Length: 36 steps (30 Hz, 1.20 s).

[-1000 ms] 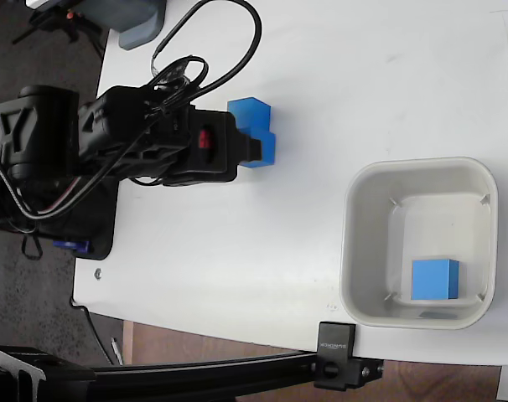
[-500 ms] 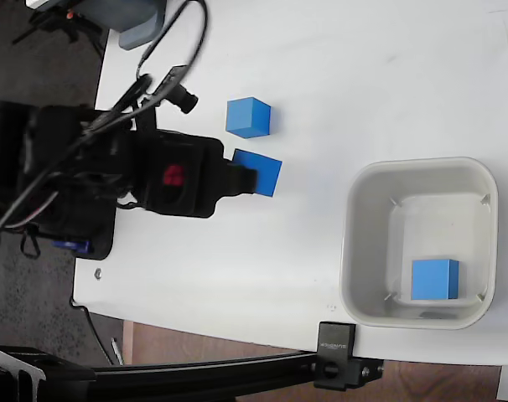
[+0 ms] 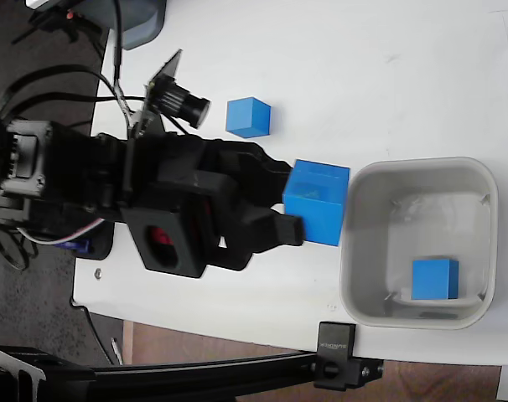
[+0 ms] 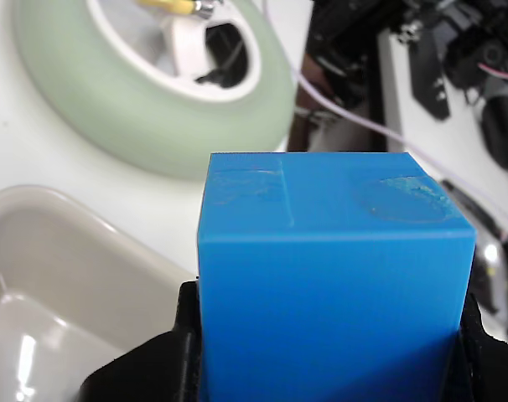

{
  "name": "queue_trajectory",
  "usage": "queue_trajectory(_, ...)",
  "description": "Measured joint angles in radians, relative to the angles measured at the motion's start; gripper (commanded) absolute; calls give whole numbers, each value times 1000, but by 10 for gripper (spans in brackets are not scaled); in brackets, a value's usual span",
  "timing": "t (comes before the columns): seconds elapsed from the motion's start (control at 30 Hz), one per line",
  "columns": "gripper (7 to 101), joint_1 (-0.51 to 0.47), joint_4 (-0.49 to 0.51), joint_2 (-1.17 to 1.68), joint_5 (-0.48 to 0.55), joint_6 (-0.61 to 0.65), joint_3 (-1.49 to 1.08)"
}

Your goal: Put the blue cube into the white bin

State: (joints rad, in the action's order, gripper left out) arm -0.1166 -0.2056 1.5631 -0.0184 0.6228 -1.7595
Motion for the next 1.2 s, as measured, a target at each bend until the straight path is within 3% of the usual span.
queue_trajectory(0.03,325,0,17,-17,3,-17,0)
queue_trajectory(0.1,481,0,32,-35,3,-52,0)
queue_trajectory(0.17,766,2,32,-43,3,-83,2)
queue_trajectory(0.27,860,8,25,-54,3,-126,23)
queue_trajectory(0.33,973,8,26,-69,3,-140,44)
queue_trajectory(0.53,1000,8,9,-69,18,-179,35)
queue_trajectory(0.63,1000,8,-21,66,21,-210,-121)
queue_trajectory(0.77,1000,17,-183,431,15,-285,-431)
queue_trajectory(0.93,1000,153,-393,910,-114,-436,-810)
queue_trajectory(1.07,1000,291,-523,1074,-247,-548,-910)
queue_trajectory(1.2,1000,339,-552,1158,-304,-666,-1009)
